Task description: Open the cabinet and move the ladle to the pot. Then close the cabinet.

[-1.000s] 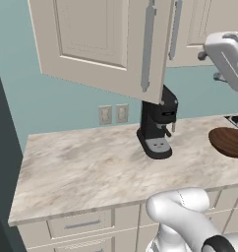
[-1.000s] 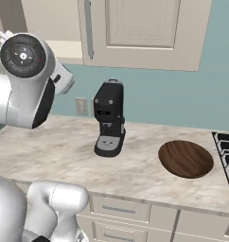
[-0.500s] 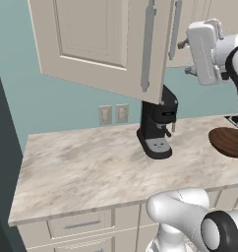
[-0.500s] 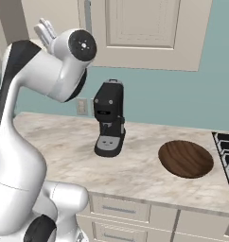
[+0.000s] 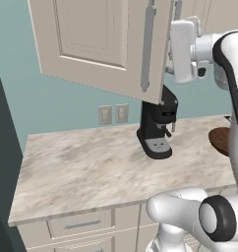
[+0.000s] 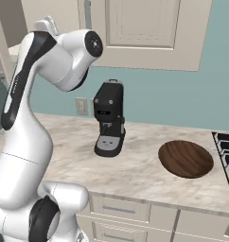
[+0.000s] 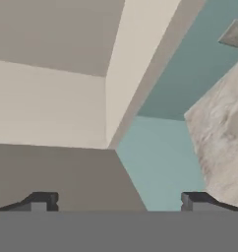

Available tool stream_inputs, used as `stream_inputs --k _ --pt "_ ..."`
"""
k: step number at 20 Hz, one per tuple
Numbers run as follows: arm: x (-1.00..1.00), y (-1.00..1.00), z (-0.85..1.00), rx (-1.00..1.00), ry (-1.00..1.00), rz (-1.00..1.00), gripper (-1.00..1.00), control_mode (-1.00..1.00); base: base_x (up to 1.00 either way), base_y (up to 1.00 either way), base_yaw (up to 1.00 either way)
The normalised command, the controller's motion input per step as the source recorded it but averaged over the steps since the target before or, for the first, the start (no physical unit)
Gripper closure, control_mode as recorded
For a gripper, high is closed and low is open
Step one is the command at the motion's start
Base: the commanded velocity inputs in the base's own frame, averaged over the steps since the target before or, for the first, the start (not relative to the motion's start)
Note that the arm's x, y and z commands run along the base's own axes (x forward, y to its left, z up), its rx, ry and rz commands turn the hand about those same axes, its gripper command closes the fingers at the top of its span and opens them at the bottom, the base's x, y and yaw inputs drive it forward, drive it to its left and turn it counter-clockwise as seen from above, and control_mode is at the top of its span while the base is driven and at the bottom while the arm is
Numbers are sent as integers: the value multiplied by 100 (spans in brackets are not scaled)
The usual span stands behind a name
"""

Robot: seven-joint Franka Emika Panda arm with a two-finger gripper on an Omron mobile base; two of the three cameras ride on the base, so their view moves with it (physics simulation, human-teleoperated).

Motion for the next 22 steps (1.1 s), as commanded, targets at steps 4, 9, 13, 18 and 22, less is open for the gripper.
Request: stream_inputs --k 4,9,13,18,22 --pt "-6 61 -12 11 1 17 -100 -100 0 0 0" --pt "-42 59 -4 6 0 16 -100 -100 0 0 0" --pt "-88 56 0 1 0 12 -100 -100 0 0 0" --pt "-100 52 0 0 0 8 -100 -100 0 0 0" --pt "-92 62 0 0 0 7 -100 -100 0 0 0"
